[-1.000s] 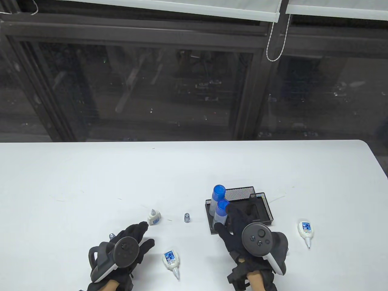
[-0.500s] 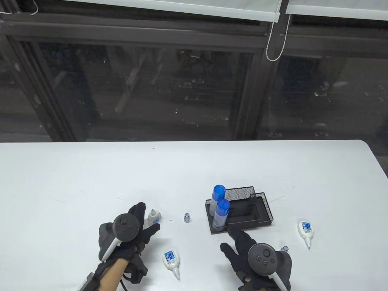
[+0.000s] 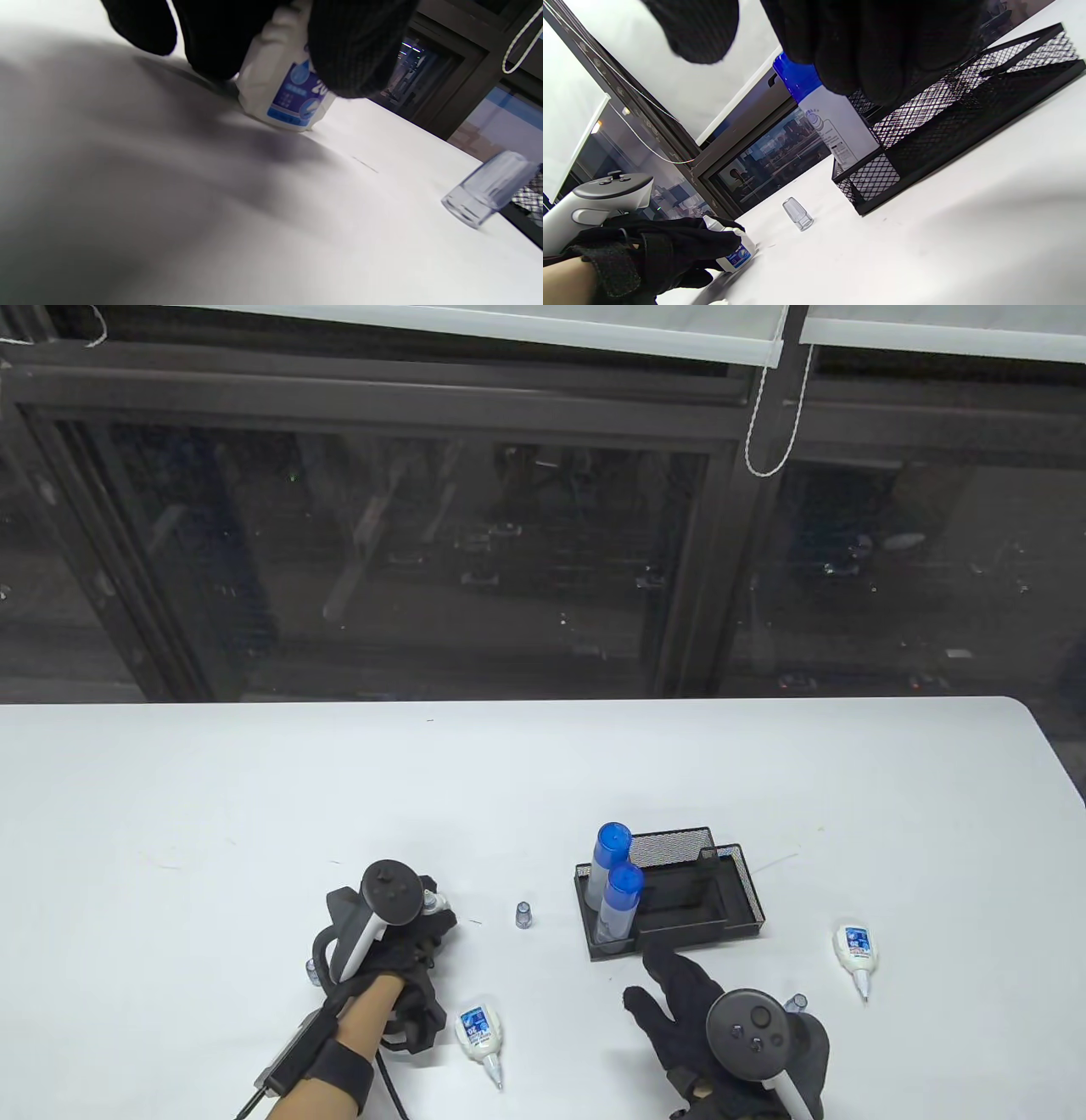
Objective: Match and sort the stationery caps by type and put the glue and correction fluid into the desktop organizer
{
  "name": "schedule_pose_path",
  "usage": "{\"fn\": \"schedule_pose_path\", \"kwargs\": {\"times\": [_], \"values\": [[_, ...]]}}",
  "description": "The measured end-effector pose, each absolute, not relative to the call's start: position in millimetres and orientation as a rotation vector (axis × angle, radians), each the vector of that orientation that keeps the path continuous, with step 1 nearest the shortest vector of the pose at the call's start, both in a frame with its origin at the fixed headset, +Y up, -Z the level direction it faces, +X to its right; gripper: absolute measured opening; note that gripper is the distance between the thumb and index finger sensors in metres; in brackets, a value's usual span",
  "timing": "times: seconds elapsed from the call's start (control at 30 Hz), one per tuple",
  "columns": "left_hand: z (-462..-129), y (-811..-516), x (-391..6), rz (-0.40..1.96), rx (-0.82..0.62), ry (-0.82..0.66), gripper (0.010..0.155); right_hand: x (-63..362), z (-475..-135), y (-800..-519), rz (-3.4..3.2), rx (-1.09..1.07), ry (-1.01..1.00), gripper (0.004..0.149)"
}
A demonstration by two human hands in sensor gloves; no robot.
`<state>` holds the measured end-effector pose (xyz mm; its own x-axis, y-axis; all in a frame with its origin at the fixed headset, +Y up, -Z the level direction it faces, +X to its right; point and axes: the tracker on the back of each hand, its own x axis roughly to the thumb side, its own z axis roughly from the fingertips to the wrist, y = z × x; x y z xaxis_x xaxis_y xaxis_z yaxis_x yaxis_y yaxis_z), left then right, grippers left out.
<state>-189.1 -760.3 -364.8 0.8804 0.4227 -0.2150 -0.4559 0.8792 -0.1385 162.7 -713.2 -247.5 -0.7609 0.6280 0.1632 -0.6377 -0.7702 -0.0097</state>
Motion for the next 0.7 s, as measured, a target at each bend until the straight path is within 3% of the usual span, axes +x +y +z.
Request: {"fn": "schedule_pose_path", "kwargs": {"times": [0.1, 0.4, 0.57, 0.7], "values": [[-361, -749, -188, 0.490, -0.157, 0.144, 0.059, 163, -248, -714, 2.435, 0.200, -0.076, 0.063], [-312, -659, -176, 0.594, -0.004, -0.181, 0.063, 160, -248, -715, 2.446, 0.225, -0.044, 0.063], [-284, -658, -172, 0.667, -0.003, -0.275, 0.065, 159, -248, -717, 2.450, 0.225, -0.029, 0.063], [-266, -689, -160, 0.724, -0.032, -0.341, 0.061, 159, -248, -717, 2.455, 0.221, -0.023, 0.063]]}}
